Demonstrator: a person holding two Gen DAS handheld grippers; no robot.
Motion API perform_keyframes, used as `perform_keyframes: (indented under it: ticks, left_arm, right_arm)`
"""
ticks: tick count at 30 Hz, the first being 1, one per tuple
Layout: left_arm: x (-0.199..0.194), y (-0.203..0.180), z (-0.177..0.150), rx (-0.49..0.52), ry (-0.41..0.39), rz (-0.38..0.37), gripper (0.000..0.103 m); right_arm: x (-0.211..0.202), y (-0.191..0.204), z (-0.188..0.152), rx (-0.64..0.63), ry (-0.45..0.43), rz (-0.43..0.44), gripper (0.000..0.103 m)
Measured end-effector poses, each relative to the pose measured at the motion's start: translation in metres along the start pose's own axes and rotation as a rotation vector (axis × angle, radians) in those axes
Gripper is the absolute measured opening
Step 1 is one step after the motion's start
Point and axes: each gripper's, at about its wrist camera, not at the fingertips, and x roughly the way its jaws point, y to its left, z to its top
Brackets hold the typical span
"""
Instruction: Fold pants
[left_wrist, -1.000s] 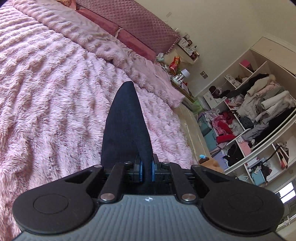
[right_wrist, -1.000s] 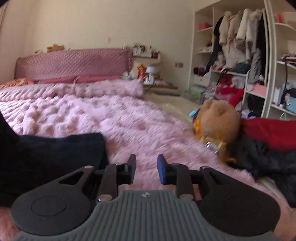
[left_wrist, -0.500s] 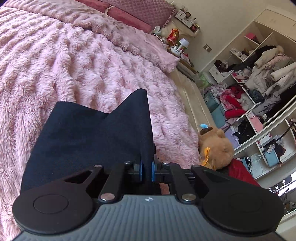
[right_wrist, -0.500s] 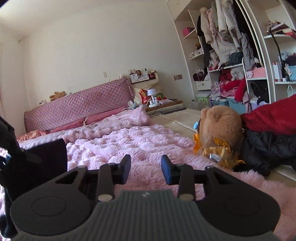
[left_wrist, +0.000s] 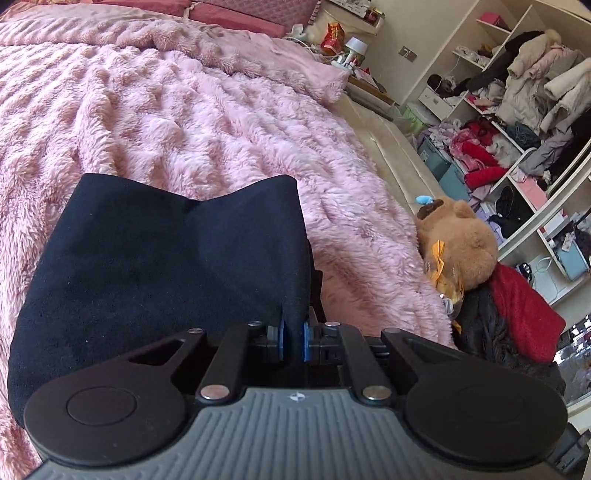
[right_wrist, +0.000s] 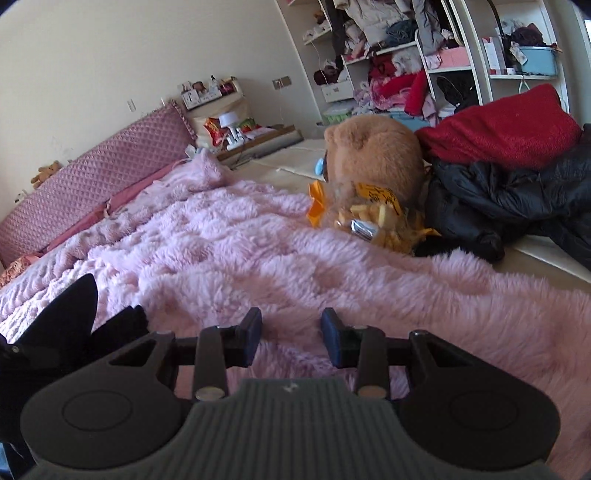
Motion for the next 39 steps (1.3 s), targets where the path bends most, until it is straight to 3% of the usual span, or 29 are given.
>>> perform_keyframes:
  ticks: [6,9,11,12,14,16,17,19,22,25,29,31,32,34,39]
  left_arm:
    - [0.015,-0.006,-0.01,-0.018,0.013,0.037,0.009]
    - [0.02,-0.011,-0.014,-0.001,-0.018,0.034,0.011]
    - [0.024,-0.011,-0.018,0.003,-0.026,0.014,0.015]
    - [0.027,-0.01,-0.019,-0.007,-0.017,-0.012,0.021]
    - [0.029,-0.005,-0.021,-0.054,0.024,-0.149,0.029]
    - [0.026,0.001,-0.022,-0.099,0.051,-0.34,0.054]
    - [0.023,0.005,-0.022,-0.134,0.075,-0.465,0.057]
    - [0.013,0.013,-0.019,-0.183,0.079,-0.552,0.06]
    - [-0.017,0.03,-0.01,-0.162,-0.012,-0.435,0.063]
    - [-0.044,0.056,-0.003,-0.094,-0.089,-0.294,0.063]
    - [-0.073,0.088,-0.012,-0.05,-0.173,-0.098,0.054]
    - [-0.077,0.096,-0.019,-0.016,-0.182,-0.013,0.054]
    - [-0.077,0.1,-0.023,-0.001,-0.176,0.021,0.054]
    - [-0.075,0.103,-0.034,0.017,-0.169,0.057,0.052]
    - [-0.066,0.1,-0.069,0.101,-0.172,0.105,0.052]
  right_arm:
    - [0.005,0.004,-0.005,-0.036,0.023,-0.025,0.033]
    - [0.005,0.004,-0.005,-0.039,0.026,-0.023,0.033]
    - [0.005,0.005,-0.006,-0.045,0.028,-0.013,0.035]
    - [0.005,0.007,-0.005,-0.052,0.03,-0.011,0.035]
    - [0.004,0.009,-0.005,-0.066,0.032,-0.008,0.035]
    - [0.003,0.009,-0.005,-0.07,0.034,0.0,0.035]
    - [0.003,0.008,-0.005,-0.067,0.036,0.006,0.035]
    - [0.001,0.005,-0.005,-0.056,0.034,0.028,0.035]
    - [-0.011,0.0,-0.002,-0.012,-0.022,0.199,0.035]
    - [-0.024,0.003,0.002,0.065,-0.049,0.484,0.035]
    - [-0.033,0.033,-0.006,-0.063,-0.041,0.629,0.035]
    - [-0.036,0.054,-0.013,-0.153,-0.006,0.68,0.027]
    - [-0.036,0.064,-0.018,-0.189,0.018,0.693,0.02]
    - [-0.034,0.078,-0.026,-0.23,0.055,0.669,0.017]
    - [-0.028,0.085,-0.049,-0.294,0.103,0.38,0.0]
